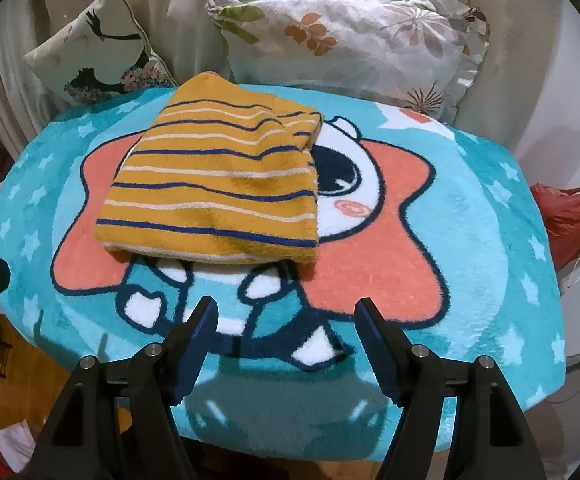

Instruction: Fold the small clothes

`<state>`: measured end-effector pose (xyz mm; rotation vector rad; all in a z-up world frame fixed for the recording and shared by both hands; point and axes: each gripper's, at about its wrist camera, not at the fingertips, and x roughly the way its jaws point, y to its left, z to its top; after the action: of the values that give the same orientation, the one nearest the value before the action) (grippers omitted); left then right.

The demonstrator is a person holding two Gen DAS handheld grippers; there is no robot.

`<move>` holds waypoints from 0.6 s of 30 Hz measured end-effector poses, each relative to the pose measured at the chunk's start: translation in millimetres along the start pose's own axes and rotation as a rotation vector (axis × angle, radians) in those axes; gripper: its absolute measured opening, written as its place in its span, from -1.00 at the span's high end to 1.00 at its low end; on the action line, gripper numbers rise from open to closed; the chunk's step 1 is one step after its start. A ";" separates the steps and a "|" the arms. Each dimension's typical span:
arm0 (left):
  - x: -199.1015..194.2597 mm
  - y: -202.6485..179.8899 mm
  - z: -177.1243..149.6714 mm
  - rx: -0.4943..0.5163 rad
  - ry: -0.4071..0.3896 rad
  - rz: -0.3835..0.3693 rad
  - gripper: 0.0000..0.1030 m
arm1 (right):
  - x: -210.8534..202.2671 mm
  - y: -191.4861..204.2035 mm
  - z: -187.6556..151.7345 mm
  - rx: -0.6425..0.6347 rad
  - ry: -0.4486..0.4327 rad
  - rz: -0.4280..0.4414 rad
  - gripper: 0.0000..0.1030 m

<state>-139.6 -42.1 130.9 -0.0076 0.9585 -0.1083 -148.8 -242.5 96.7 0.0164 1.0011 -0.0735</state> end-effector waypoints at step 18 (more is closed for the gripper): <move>27.4 -2.3 6.5 0.001 0.086 0.001 -0.99 | 23.2 -0.2 6.4 0.013 0.056 -0.010 -0.46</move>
<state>-118.9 -47.3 112.4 -0.0013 1.0446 -0.1089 -131.0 -244.3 80.6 0.0251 1.0572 -0.0890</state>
